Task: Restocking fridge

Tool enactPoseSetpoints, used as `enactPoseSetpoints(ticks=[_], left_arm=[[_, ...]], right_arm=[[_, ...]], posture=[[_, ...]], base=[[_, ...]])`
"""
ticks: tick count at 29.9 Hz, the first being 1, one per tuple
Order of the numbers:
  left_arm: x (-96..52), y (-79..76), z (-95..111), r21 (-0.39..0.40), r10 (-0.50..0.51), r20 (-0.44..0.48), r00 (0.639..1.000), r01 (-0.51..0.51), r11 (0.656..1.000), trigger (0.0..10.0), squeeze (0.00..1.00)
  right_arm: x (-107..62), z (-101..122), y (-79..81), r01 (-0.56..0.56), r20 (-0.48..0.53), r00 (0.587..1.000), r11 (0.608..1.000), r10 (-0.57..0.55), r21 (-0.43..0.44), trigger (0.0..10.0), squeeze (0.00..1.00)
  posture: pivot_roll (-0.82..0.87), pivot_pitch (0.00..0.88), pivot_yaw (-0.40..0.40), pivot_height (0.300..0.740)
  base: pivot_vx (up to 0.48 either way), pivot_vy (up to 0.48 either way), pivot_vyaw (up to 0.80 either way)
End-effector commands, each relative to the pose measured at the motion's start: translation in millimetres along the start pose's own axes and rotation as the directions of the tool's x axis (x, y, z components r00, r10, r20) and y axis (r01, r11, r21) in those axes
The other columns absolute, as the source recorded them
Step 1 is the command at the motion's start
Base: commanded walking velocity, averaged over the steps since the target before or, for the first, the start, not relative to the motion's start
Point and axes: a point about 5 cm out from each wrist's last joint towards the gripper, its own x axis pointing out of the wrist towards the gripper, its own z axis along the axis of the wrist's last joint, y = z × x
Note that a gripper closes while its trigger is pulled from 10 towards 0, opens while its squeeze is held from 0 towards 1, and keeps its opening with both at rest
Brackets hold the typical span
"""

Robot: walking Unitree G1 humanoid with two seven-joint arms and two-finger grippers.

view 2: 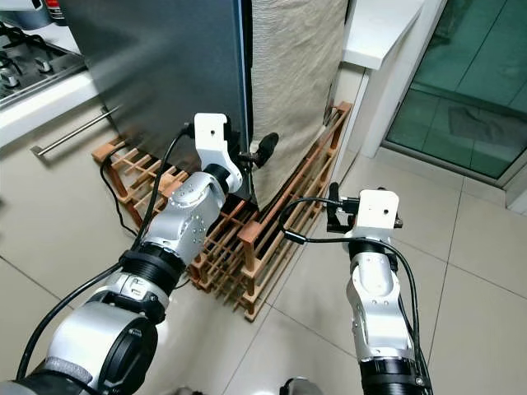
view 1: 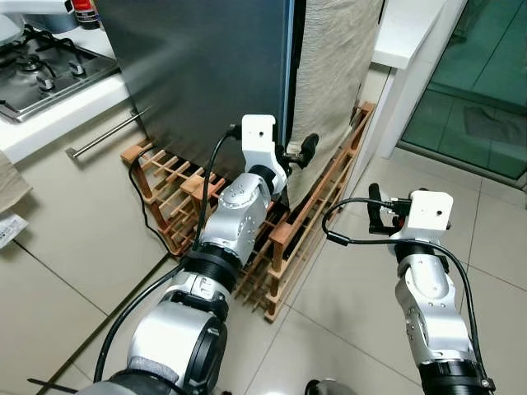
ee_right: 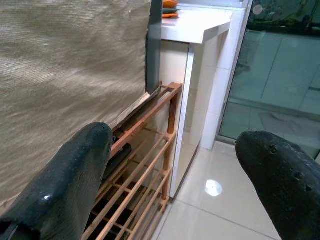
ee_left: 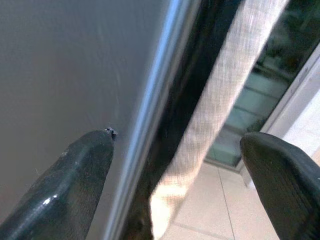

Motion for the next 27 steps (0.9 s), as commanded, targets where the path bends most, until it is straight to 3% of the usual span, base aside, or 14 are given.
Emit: enactPoseSetpoints(ticks=[1,4,5,6,12,15,19,22,27], left_arm=[[-5.7,-7.6,-2.1,-0.007,-0.027,0.018,0.999,0.027,1.000,10.0,0.00],[-26.3,11.9,-1.8,0.029,0.000,0.030,1.000,-0.001,1.000,10.0,0.00],[-26.3,11.9,-1.8,0.029,0.000,0.030,1.000,-0.001,1.000,10.0,0.00],[-45.0,20.9,-0.6,0.059,0.008,0.043,0.999,-0.011,0.998,10.0,0.00],[-86.0,28.3,-2.7,0.113,0.030,0.034,0.999,-0.033,0.993,10.0,0.00],[-86.6,32.2,-5.6,0.111,0.065,0.025,0.998,-0.067,0.992,10.0,0.00],[-74.6,34.1,-0.6,0.123,0.098,0.039,0.994,-0.102,0.987,10.0,0.00],[-65.1,44.6,4.1,0.117,0.172,0.037,0.984,-0.175,0.978,10.0,0.00],[-67.5,65.3,1.3,0.106,0.318,0.021,0.948,-0.319,0.942,10.0,0.00]], right_arm=[[-2.4,5.5,-5.7,0.018,0.012,1.000,1.000,-0.018,0.003,10.0,0.00],[-9.2,10.0,-12.5,0.032,0.026,0.999,0.999,-0.032,0.004,10.0,0.00],[-9.2,10.0,-12.5,0.032,0.026,0.999,0.999,-0.032,0.004,10.0,0.00],[-14.4,14.9,-16.4,0.036,0.043,0.998,0.999,-0.036,0.000,10.0,0.00],[-22.9,20.4,-20.3,0.045,0.056,0.997,0.999,-0.045,0.009,10.0,0.00],[-18.0,18.6,-21.1,0.053,0.048,0.997,0.998,-0.054,0.020,10.0,0.00],[-5.6,20.9,-16.3,0.031,0.039,0.999,1.000,-0.031,-0.005,10.0,0.00],[5.2,22.5,-13.4,0.017,0.045,0.999,1.000,-0.017,0.001,10.0,0.00],[10.5,19.3,-10.4,0.017,0.038,0.999,1.000,-0.018,0.007,10.0,0.00]], posture=[[-0.15,0.098,0.050,0.740],[-0.13,0.101,0.039,0.740],[-0.13,0.101,0.039,0.740],[-0.11,0.101,0.032,0.740],[-0.09,0.093,0.015,0.740],[-0.09,0.083,0.011,0.740],[-0.09,0.062,0.011,0.740],[-0.09,0.042,0.020,0.740],[-0.08,0.037,0.018,0.740]], base=[[0.000,0.000,0.00],[0.000,0.000,0.00],[0.000,0.000,0.00],[0.000,0.000,0.00],[0.000,0.000,0.00],[0.000,0.000,0.00],[0.000,0.000,-0.17],[0.000,0.000,-0.67],[0.000,0.000,-0.67]])
